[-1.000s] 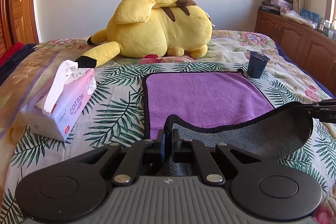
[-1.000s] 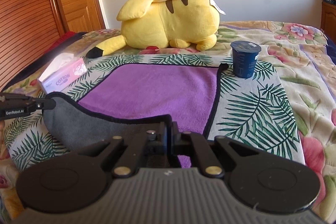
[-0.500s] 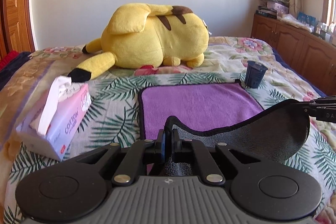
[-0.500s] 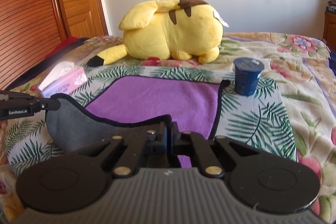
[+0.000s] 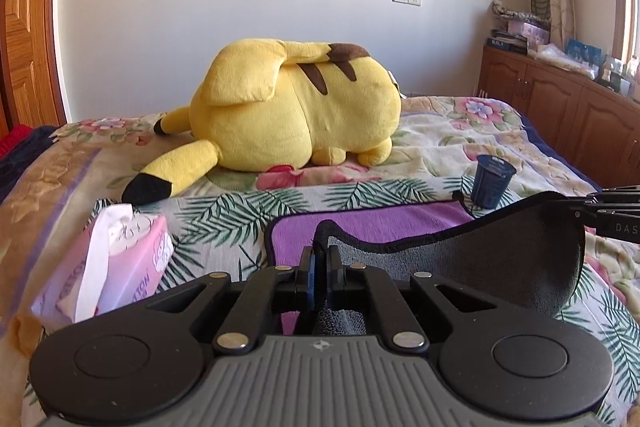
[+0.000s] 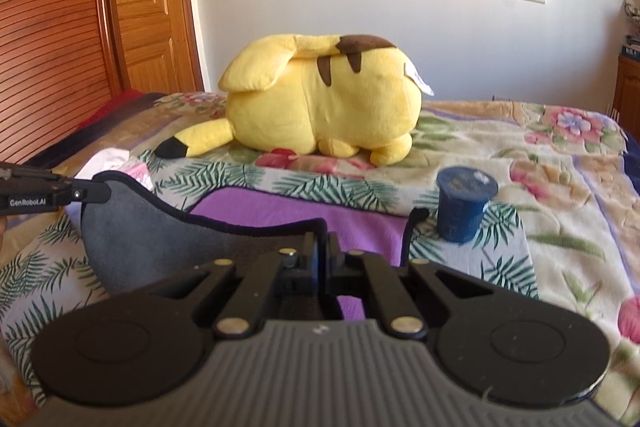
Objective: Fold towel
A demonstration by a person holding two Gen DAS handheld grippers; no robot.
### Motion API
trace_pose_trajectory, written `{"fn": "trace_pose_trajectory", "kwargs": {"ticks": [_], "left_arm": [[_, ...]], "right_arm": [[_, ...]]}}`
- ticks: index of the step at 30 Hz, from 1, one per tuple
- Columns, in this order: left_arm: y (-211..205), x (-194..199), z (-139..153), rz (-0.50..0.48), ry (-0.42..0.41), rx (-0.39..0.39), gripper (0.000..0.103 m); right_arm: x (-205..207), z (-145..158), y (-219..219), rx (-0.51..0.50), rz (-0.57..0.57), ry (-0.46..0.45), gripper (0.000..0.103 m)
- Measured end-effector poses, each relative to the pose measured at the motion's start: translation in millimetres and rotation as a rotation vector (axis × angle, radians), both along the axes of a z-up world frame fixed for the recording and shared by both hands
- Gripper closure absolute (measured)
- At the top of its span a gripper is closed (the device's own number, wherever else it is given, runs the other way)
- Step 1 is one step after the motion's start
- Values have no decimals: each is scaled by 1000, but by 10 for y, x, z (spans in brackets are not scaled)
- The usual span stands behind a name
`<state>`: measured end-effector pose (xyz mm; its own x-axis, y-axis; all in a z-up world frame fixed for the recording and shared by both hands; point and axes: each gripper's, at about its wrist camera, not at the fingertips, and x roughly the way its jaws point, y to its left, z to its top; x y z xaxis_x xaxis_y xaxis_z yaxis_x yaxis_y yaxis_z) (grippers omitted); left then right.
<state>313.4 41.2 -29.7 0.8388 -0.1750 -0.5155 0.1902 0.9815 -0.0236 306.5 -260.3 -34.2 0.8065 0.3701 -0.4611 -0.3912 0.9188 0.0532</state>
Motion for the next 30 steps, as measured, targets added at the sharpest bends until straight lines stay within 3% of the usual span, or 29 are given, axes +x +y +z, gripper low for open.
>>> {"fn": "trace_pose_trajectory", "kwargs": {"ticks": [17,30], "left_arm": [[-126,483,246,11,-69,25,103],[-215,940,32,30,-67,75,103]], "right_arm": [[459,141,-14,-5,-22,-119,99],[845,-58,-29,-39,-89,-121,99]]}}
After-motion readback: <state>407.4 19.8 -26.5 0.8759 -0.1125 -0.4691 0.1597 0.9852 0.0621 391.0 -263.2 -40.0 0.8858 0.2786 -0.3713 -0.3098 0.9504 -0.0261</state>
